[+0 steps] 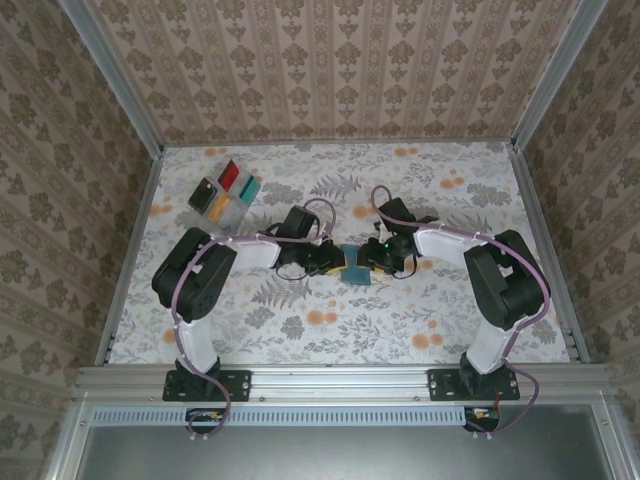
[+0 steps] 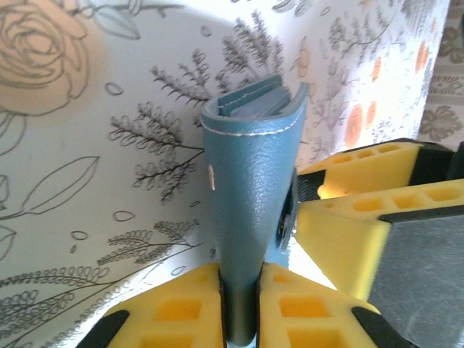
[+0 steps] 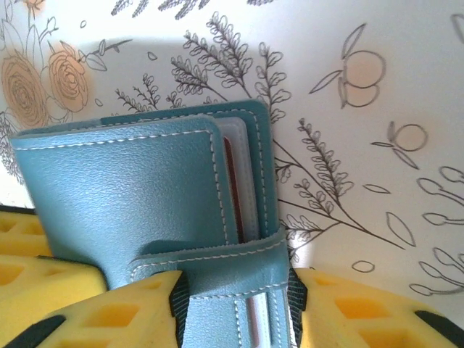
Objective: Take the credit cards out of the card holder
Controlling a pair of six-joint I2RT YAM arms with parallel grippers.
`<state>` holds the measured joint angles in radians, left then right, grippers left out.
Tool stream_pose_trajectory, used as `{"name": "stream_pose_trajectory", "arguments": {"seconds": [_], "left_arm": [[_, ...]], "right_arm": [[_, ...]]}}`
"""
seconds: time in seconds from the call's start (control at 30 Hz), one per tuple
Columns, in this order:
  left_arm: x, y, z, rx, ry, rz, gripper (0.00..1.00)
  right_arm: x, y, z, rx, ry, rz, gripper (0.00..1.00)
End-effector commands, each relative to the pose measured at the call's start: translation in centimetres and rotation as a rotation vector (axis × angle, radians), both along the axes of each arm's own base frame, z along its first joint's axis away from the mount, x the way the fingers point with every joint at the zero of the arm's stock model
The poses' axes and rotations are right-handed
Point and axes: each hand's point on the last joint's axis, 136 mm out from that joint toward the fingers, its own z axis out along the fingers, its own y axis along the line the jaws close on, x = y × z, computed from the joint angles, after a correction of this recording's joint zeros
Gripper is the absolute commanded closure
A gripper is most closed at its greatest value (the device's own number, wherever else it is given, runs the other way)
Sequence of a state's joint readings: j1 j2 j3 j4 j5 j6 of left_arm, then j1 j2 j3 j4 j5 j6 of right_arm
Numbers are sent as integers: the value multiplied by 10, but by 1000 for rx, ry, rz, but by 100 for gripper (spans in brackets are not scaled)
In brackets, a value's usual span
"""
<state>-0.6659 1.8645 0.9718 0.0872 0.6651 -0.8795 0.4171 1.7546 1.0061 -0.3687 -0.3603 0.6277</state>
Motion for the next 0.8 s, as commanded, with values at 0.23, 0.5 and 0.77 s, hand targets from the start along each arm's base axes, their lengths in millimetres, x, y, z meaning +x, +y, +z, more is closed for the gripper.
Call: {"name": "stream_pose_trajectory", "arguments": {"seconds": [0.23,0.5,0.77], "left_arm": [[1,-1,18,-23,-73,-20,96],[0,-4,19,-28,-75,-29,97],[0,-3,24,-35,-83,-29,97]], "right_arm": [[7,10,36,-34,-120,32,38],[9,15,24,-93,-86,28,42],[8,15,15,-119,-49,38,51]]}}
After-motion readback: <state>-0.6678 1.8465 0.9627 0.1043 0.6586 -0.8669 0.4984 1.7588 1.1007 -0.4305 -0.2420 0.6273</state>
